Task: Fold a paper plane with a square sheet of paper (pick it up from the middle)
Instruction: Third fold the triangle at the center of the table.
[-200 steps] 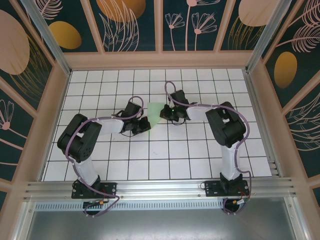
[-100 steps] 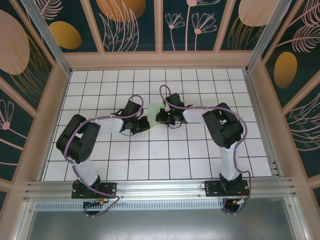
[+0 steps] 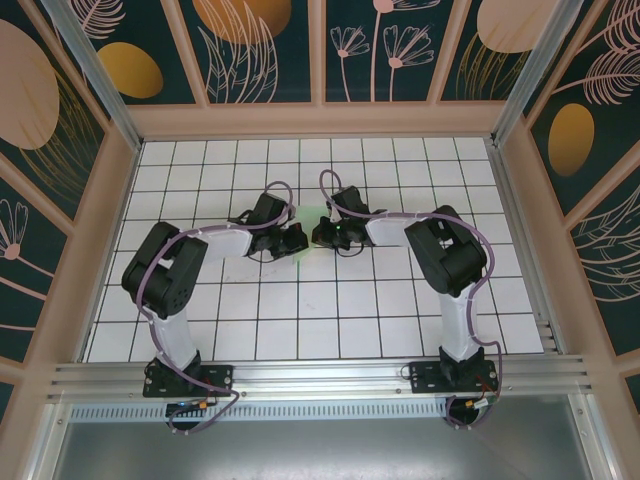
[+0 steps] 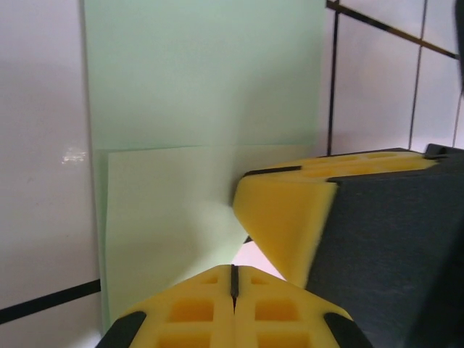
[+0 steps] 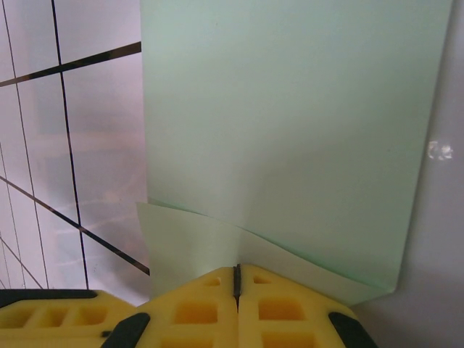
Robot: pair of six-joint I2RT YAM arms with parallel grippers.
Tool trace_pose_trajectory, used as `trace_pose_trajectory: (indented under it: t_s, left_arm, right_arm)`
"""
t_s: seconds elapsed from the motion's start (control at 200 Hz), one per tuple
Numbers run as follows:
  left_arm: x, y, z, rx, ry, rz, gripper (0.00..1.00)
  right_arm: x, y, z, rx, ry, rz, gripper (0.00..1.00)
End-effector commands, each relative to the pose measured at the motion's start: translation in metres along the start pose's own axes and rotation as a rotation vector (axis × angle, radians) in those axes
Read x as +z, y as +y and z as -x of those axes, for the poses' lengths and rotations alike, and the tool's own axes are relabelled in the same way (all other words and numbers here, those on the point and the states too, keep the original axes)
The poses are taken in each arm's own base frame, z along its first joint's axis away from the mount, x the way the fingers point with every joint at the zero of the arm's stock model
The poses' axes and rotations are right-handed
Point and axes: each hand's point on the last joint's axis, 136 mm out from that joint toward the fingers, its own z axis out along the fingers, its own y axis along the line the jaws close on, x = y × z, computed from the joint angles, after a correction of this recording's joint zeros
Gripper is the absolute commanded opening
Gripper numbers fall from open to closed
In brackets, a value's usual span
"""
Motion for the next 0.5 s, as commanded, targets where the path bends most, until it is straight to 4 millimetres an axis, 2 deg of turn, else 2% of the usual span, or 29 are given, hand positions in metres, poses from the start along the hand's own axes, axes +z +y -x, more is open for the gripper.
trace_pose_trajectory:
  t_s: [0.0,0.23,0.25,0.295,0.495]
  left_arm:
    - [0.006,-0.001,0.003,0.017,0.011,-0.011,0.04]
    - [0.01,0.012,-0.012,0.017,0.06,0.007,0.04]
    - [0.011,0.02,-0.022,0.01,0.081,0.023,0.04]
    - [0.011,0.026,-0.031,0.014,0.106,0.03,0.03]
    - [0.002,0.047,-0.057,0.041,0.161,0.079,0.02]
  right_arm:
    - [0.013,-0.044,-0.023,0.07,0.07,-0.12,0.0]
    - [0.016,-0.055,-0.03,0.087,0.094,-0.161,0.0]
    - [0.015,-0.056,-0.03,0.088,0.094,-0.166,0.0]
    - [0.016,-0.06,-0.032,0.094,0.1,-0.18,0.0]
    - [0.016,-0.069,-0.037,0.11,0.115,-0.211,0.0]
